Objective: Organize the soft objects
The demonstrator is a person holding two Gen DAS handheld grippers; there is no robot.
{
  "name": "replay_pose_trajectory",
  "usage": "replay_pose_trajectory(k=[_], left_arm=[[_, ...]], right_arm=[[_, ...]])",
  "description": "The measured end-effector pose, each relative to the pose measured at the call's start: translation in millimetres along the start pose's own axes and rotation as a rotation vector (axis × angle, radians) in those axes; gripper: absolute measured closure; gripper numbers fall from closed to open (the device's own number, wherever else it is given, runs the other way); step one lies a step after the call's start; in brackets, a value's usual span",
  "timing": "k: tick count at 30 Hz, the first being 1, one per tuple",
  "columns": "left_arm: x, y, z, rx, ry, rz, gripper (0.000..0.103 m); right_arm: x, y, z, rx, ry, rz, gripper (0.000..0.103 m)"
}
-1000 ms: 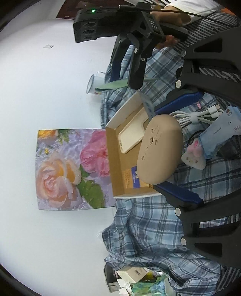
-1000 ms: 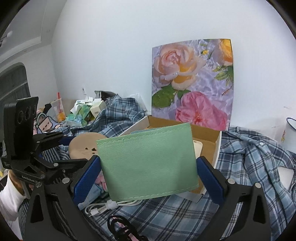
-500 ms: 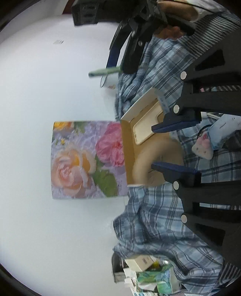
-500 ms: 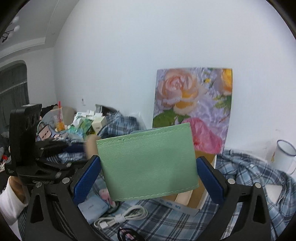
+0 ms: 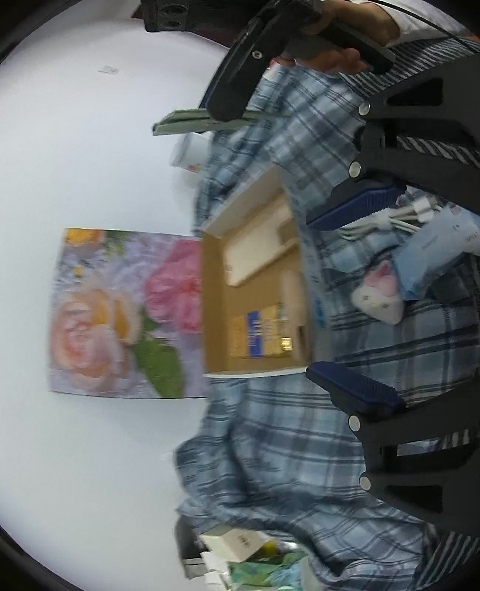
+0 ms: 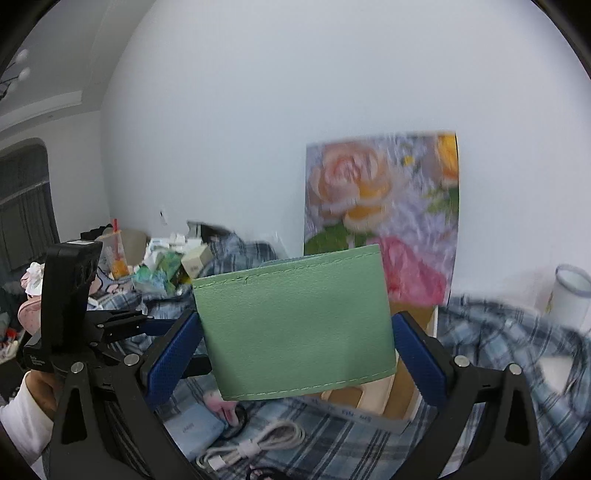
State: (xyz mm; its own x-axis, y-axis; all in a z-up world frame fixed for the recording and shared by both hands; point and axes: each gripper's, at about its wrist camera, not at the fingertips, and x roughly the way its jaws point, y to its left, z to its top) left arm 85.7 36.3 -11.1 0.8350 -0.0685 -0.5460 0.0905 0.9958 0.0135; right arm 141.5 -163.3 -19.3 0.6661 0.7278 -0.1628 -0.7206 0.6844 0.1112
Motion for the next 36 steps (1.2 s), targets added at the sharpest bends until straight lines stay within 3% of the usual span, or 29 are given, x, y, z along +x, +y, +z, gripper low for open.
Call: replay_pose_trajectory(k=[4,11,14,18,21,25,28,33,35,36], left_arm=[[14.9,-4.1,-6.8,0.017,0.048,0.003,0.018],[31.2,-2.6,-14.1,0.011,0.122,0.004,0.017],[21.1,5.6,-10.1,-0.006,0.068,0.078,0.017],[12.5,10.6,1.4,-0.010,0.003,0.092,0.017],[21.8,3.5,12.6,0.072,0.028,0.065,0.017],[43.9,-14.4,15.1,0.244,0.053,0.123,0.018],[53.2,-17.5,16.0,0.304,0.074,0.116,0.034],[63.6,-11.5,19.5,0.362,0.102,0.084,0.044],[67.7,-11.8,18.9,0.402,0.121,0.072,0.056],[70.6,-13.3,17.7,0.426,0.136,0.067,0.056]], right_arm=[[5.0,-12.9,-11.2,0.052,0.021,0.014,0.002],[8.2,-35.7,-19.4,0.210,0.021,0.051,0.002],[10.8,-37.3,-20.8,0.222,0.033,0.044,0.002],[13.3,-37.2,-21.2,0.232,0.044,0.060,0.002],[15.6,-36.6,-22.5,0.229,0.057,0.064,0.002],[16.9,-37.8,-23.2,0.237,0.065,0.075,0.002],[16.3,-38.7,-23.2,0.240,0.065,0.078,0.001],[14.5,-40.5,-22.4,0.250,0.062,0.082,0.001],[14.5,-40.7,-22.0,0.250,0.062,0.084,0.001],[14.5,-40.9,-22.0,0.250,0.062,0.084,0.001]])
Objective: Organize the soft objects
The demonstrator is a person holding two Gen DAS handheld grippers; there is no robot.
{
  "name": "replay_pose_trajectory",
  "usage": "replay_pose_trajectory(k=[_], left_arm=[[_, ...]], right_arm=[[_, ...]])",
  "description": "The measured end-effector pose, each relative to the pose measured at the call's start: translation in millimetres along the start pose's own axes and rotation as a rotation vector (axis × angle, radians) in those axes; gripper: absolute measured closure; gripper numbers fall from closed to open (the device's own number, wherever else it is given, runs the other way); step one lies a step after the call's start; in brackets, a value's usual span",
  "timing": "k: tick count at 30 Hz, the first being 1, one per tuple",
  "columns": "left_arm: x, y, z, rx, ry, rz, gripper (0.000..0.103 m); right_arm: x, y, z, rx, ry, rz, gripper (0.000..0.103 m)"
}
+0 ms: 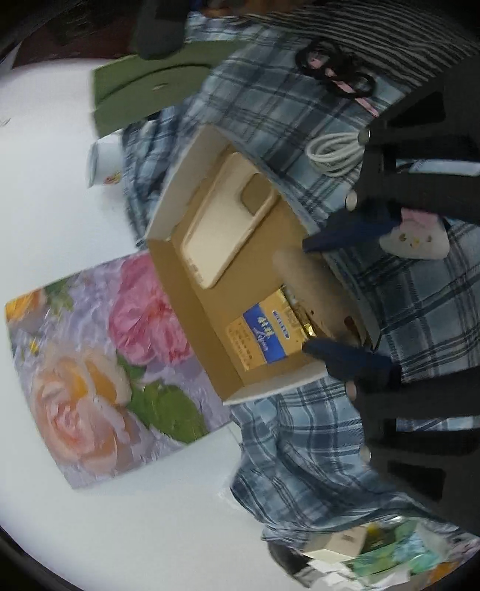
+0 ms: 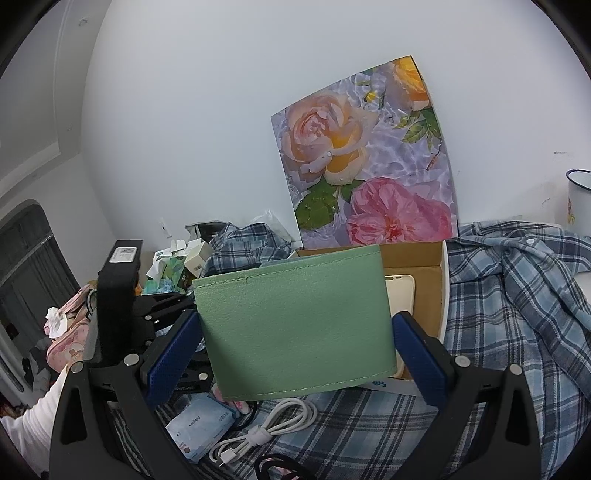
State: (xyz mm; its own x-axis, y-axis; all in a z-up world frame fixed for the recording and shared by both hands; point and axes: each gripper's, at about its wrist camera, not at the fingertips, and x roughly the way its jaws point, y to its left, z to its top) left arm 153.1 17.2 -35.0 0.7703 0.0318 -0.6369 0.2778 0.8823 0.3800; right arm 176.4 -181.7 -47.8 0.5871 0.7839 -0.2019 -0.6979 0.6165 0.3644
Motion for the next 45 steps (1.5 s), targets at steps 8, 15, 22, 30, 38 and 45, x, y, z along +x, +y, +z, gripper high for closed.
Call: replay_pose_trajectory(k=[8,15,22,30,38,45], left_arm=[[2.2,18.5,7.4,-0.054,-0.003,-0.055,0.088],[-24.7,28.0,21.3,-0.168,-0.142,-0.093,0.091],[-64.6,35.8,54.1,-0.273,-0.274,-0.094,0.091],[-82.8,47.5,91.4,-0.374,-0.362,-0.003,0.091],[-70.7,45.3,107.0,-0.395,-0.374,0.026,0.091],[-31.7,44.4,93.4,-0.425,-0.314,0.012,0.091]], right_arm=[[-0.2,-0.4,0.1,0.003,0.002,0.001,0.001],[-0.5,2.1,1.9,-0.015,0.002,-0.005,0.001],[-11.3,12.5,35.2,-0.089,-0.055,-0.099,0.001],[-11.7,20.9,103.0,-0.077,-0.150,-0.132,0.001],[5.6,15.6,139.1,-0.054,-0.162,-0.171,0.001],[41.4,-8.2,114.8,-0.041,-0.060,-0.189,0.002]])
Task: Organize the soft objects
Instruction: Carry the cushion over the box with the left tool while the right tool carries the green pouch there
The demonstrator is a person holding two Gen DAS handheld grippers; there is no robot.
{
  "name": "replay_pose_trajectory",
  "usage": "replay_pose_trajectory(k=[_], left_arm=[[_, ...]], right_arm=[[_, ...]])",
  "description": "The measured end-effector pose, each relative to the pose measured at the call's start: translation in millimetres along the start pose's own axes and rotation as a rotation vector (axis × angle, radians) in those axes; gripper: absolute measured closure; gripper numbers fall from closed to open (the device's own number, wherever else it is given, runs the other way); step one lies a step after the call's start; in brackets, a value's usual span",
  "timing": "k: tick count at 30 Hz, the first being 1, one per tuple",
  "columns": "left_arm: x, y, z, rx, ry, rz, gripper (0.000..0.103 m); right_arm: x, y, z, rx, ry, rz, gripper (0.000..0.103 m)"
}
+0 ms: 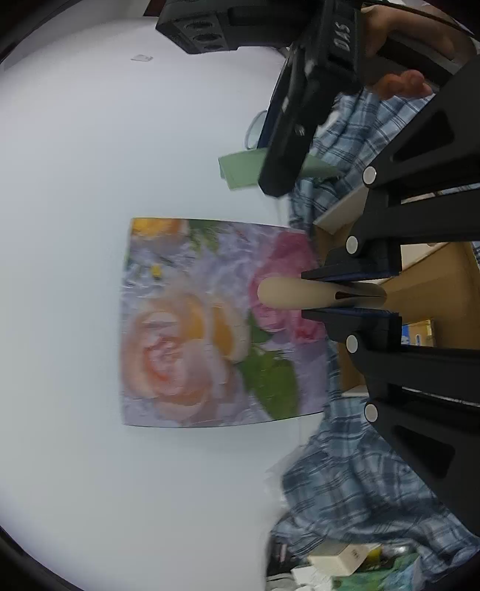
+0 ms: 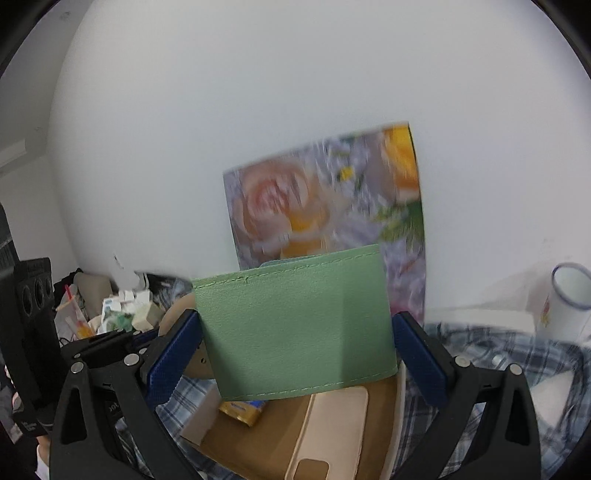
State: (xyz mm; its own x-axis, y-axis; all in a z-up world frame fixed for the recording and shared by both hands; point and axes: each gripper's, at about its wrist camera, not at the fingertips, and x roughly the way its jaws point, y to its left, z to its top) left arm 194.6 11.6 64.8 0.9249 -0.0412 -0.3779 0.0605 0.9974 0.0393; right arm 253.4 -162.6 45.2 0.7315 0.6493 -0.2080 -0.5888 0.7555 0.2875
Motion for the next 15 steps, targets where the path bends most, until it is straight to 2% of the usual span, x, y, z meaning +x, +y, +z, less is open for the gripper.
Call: replay_pose_trajectory(k=[15], left_arm=[[45.1,7.7,-39.0,-0.011,0.118,0.013,0.091]], right_arm=[[62.5,-4.7,-45.0,-0.013,0.166,-0.049,0.002]])
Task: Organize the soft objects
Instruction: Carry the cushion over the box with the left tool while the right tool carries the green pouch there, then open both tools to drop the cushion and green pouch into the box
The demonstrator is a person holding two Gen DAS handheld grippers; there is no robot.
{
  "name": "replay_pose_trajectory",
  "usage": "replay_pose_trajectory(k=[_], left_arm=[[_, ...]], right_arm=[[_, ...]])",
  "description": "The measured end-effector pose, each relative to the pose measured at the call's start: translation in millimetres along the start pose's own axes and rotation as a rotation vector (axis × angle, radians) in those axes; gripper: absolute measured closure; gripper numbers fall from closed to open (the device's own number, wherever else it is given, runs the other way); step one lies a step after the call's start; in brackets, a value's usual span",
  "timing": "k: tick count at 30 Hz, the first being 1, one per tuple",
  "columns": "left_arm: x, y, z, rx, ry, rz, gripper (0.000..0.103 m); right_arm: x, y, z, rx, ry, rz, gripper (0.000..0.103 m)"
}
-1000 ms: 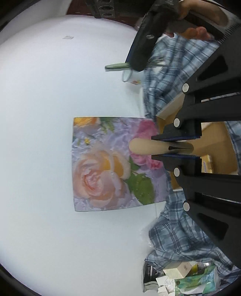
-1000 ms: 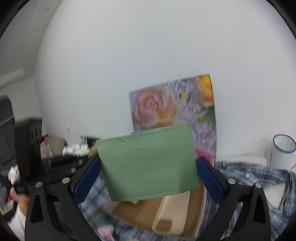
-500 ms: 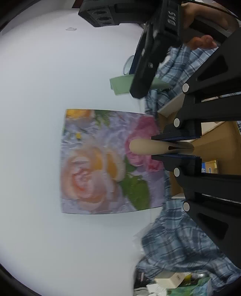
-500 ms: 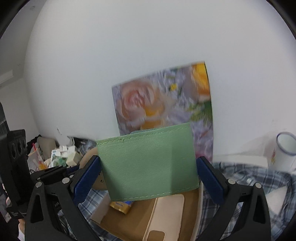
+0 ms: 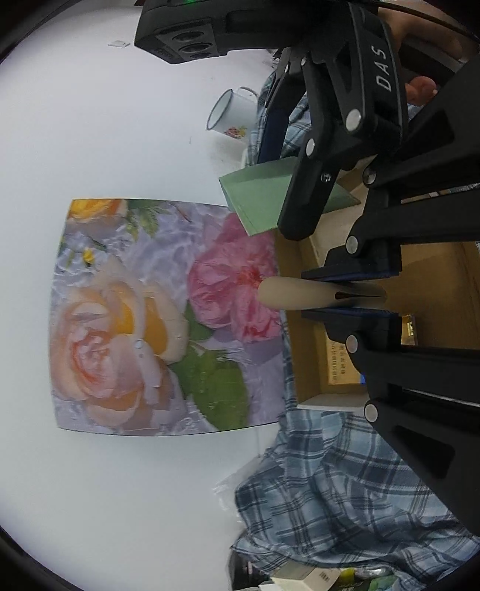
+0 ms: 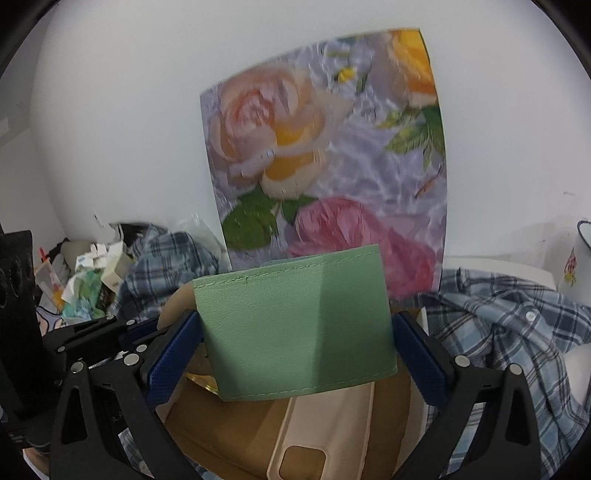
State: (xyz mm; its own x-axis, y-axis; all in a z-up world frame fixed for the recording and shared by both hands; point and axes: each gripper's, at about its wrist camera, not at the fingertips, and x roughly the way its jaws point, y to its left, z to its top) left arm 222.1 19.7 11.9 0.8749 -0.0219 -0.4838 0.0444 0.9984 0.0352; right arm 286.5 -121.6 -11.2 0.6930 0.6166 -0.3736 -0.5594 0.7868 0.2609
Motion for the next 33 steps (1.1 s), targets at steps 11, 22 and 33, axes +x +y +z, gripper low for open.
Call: replay_pose_trajectory(k=[11,22,33], left_arm=[[24.7,1.1,-17.7,0.006,0.091,-0.012,0.090],[15.6,3.6,-12.0,0.028,0.036,0.123,0.000],[-1.7,21.9,-3.9,-0.038,-0.011,0.140,0.000]], right_arm=[[29.7,-7.9,-16.8,0.006,0.124,-0.038,0.002],[31.1,-13.0,-16.4,0.026,0.132,-0.044,0.001],[5.3,-10.5,-2.4,0.017,0.046,-0.032,0.000]])
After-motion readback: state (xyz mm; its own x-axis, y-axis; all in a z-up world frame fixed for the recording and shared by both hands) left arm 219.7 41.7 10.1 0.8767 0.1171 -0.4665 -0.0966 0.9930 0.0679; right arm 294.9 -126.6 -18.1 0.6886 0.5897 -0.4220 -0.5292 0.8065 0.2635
